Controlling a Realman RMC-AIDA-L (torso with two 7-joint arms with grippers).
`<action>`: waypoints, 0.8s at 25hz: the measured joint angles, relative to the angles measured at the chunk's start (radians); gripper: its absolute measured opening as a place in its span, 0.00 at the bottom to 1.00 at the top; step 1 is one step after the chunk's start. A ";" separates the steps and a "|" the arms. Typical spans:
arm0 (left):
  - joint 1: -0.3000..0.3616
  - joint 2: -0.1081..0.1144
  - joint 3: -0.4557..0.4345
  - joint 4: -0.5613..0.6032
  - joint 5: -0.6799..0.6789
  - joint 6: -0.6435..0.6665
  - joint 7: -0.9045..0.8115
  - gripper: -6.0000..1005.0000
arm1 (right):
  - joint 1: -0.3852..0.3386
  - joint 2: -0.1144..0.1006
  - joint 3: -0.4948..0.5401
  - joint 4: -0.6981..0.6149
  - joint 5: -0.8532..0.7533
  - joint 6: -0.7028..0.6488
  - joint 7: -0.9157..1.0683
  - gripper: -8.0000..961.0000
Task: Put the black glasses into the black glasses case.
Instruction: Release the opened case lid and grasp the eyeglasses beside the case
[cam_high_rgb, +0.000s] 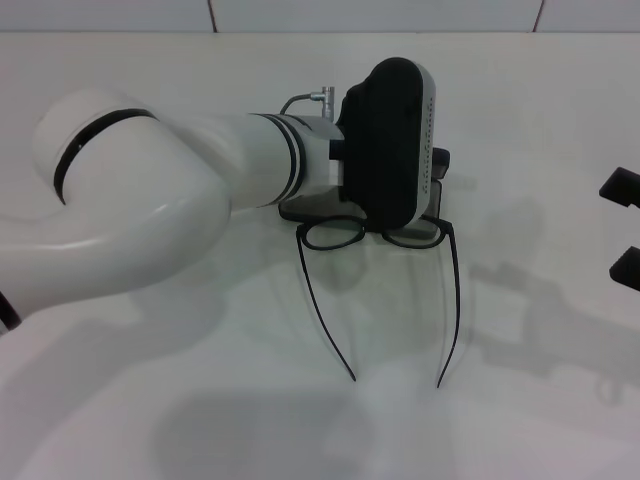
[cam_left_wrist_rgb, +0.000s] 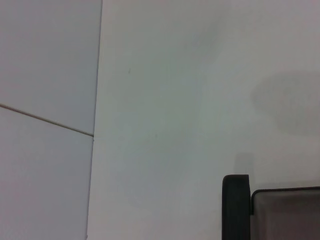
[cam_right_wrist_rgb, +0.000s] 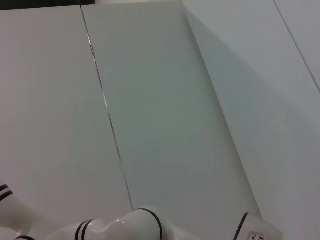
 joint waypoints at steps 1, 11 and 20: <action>0.000 0.000 -0.001 0.000 0.000 0.000 0.000 0.25 | 0.000 0.000 0.000 0.000 0.000 0.000 0.000 0.89; -0.006 -0.004 -0.009 0.000 0.001 0.003 -0.037 0.26 | -0.001 0.000 0.000 0.000 0.000 -0.001 0.000 0.89; -0.011 -0.005 -0.029 0.000 0.001 0.009 -0.075 0.26 | -0.001 0.003 0.000 0.000 0.000 -0.002 0.000 0.88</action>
